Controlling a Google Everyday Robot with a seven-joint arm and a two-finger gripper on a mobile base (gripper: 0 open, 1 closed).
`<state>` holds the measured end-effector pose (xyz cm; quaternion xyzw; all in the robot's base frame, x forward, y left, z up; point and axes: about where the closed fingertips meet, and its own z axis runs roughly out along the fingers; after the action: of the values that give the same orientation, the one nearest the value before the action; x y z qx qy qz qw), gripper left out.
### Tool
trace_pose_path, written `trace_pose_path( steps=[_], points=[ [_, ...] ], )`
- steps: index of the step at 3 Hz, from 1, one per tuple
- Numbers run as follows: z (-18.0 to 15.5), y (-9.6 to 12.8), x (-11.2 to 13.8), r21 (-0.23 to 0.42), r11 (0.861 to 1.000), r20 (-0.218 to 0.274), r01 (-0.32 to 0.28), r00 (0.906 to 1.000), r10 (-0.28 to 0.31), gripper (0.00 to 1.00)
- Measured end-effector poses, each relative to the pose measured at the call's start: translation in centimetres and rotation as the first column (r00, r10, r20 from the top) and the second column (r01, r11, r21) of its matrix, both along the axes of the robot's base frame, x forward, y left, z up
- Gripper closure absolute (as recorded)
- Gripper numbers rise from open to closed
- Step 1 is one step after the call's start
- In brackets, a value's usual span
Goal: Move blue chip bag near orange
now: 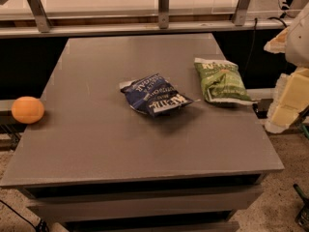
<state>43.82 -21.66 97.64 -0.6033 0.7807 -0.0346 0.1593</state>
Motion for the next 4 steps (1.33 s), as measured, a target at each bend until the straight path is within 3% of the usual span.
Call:
trace_pose_path(
  steps=[1, 2, 3, 4],
  points=[
    [0.0, 0.0, 0.0, 0.000, 1.000, 0.000, 0.000, 1.0000, 0.000, 0.00],
    [-1.0, 3.5, 1.5, 0.039, 0.997, 0.035, -0.071, 0.9969, 0.070, 0.00],
    [-0.3, 4.8, 3.2, 0.061, 0.995, 0.113, -0.081, 0.9909, 0.074, 0.00],
    [-0.7, 5.3, 2.7, 0.093, 0.987, 0.119, -0.130, 0.9857, 0.119, 0.00]
  ],
)
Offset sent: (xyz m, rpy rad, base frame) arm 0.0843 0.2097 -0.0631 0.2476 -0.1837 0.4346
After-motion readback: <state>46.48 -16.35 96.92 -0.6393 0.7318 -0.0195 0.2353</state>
